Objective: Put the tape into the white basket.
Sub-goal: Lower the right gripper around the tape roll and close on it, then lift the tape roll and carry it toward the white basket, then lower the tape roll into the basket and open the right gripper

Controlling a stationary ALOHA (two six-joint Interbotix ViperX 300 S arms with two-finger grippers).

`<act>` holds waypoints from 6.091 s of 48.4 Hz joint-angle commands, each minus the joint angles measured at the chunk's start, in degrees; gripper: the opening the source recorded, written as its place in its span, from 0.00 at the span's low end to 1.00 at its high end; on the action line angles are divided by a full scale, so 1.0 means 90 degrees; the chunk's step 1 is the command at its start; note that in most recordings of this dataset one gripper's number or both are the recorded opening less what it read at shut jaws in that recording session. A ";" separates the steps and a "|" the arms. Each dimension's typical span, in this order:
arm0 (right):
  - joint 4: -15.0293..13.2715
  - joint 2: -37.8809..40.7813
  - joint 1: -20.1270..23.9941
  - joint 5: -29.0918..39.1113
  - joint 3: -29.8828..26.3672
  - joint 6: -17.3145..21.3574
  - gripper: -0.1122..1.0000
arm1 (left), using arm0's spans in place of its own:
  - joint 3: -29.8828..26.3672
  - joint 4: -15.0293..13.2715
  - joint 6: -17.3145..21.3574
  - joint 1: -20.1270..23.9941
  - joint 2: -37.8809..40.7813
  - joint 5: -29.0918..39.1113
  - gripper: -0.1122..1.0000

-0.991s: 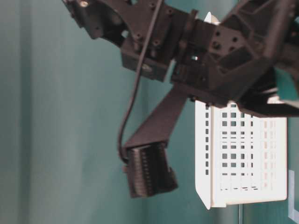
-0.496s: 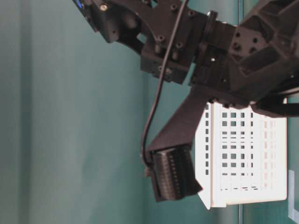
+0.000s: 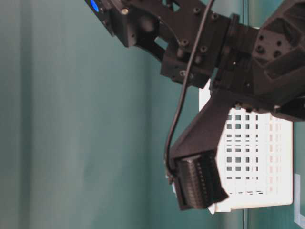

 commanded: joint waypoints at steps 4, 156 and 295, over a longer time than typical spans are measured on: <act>-0.0098 -0.0107 -0.0020 -0.0049 -0.0127 0.0020 0.99 | -0.0107 0.0010 0.0010 0.0010 0.0059 -0.0029 0.00; -0.1250 -0.2285 -0.1719 0.2490 -0.0596 -0.0420 0.71 | -0.0107 0.0010 0.0010 0.0010 0.0059 -0.0029 0.00; -0.1172 -0.1934 -0.4023 0.1230 -0.0566 -0.1260 0.98 | -0.0107 0.0010 0.0010 0.0010 0.0059 -0.0029 0.00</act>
